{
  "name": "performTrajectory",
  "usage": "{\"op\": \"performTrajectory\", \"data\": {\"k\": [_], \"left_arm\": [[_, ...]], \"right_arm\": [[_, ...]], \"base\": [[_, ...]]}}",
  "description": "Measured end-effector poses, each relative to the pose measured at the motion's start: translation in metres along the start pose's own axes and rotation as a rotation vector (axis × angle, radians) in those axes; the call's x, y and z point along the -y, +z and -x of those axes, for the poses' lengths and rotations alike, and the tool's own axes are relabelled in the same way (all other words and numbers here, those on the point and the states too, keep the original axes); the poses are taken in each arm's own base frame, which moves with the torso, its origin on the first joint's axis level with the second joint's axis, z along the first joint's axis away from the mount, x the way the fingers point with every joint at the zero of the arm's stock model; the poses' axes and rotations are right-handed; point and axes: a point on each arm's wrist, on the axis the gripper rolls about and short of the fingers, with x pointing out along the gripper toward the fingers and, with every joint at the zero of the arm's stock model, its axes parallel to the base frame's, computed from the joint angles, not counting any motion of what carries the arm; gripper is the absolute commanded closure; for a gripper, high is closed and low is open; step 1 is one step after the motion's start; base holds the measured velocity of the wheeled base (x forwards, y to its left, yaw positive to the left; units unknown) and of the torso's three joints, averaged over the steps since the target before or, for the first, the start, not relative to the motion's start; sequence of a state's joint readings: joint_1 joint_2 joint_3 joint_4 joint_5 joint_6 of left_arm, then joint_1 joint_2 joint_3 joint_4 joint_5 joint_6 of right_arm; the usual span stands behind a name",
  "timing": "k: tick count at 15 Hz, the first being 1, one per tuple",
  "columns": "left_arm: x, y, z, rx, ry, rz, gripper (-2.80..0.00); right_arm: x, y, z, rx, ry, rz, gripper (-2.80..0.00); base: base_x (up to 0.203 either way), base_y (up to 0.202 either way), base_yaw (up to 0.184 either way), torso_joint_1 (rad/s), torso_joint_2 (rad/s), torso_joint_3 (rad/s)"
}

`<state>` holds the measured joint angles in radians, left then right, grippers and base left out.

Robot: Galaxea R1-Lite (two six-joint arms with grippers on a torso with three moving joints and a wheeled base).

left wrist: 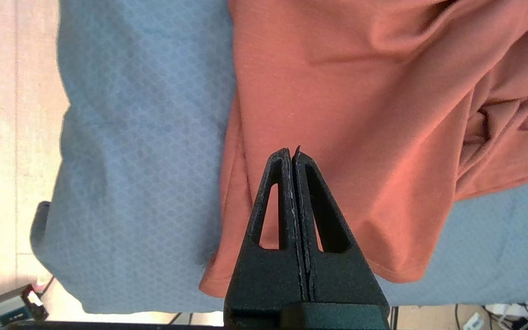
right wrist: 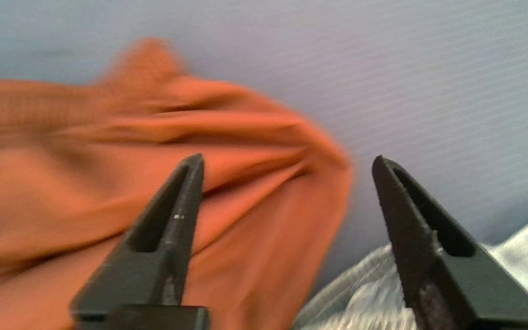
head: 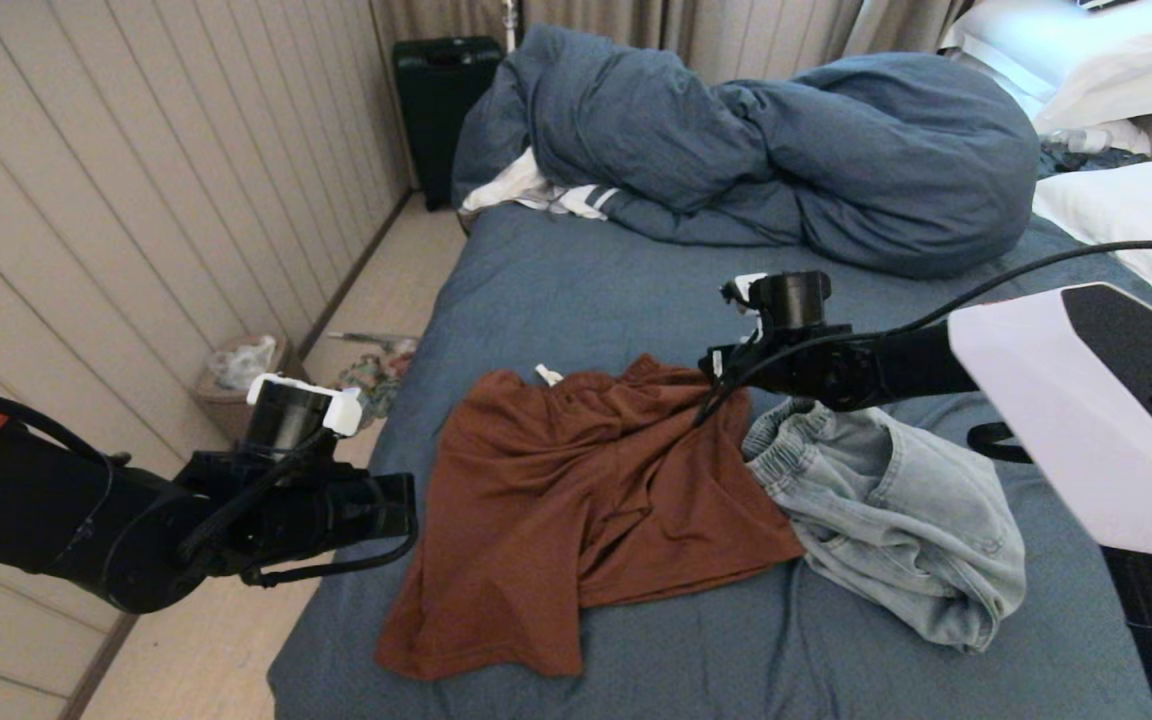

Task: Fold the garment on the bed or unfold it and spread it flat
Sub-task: Unford the brown shorts

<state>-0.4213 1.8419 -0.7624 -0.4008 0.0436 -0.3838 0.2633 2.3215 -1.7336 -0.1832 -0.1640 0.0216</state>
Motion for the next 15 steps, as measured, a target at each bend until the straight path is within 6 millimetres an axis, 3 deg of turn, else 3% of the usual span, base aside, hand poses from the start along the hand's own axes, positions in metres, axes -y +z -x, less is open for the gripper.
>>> {"op": "performTrajectory", "data": {"k": [2,4,7,10,15], "left_arm": [[0.001,0.0,0.001,0.0,-0.004,-0.002,0.0],[0.001,-0.001,0.001,-0.001,-0.004,-0.003,0.0],[0.003,-0.002,0.0,-0.007,-0.008,-0.007,0.0],[0.004,-0.005,-0.001,-0.017,-0.01,-0.012,0.0],[0.013,-0.017,-0.001,-0.053,-0.027,-0.038,0.0]], "right_arm": [[-0.01,0.01,0.031,-0.066,0.087,-0.053,0.0],[-0.028,0.007,0.063,-0.204,0.174,-0.064,0.0],[-0.055,-0.028,0.098,-0.466,0.236,0.047,0.0],[-0.078,-0.061,0.115,-0.566,0.315,0.228,0.0],[-0.118,-0.085,0.107,-0.527,0.349,0.303,0.0]], "base": [[0.0,0.0,0.0,0.0,0.0,0.0],[0.0,0.0,0.0,0.0,0.0,0.0],[0.0,0.0,0.0,0.0,0.0,0.0],[0.0,0.0,0.0,0.0,0.0,0.0],[0.0,0.0,0.0,0.0,0.0,0.0]]}}
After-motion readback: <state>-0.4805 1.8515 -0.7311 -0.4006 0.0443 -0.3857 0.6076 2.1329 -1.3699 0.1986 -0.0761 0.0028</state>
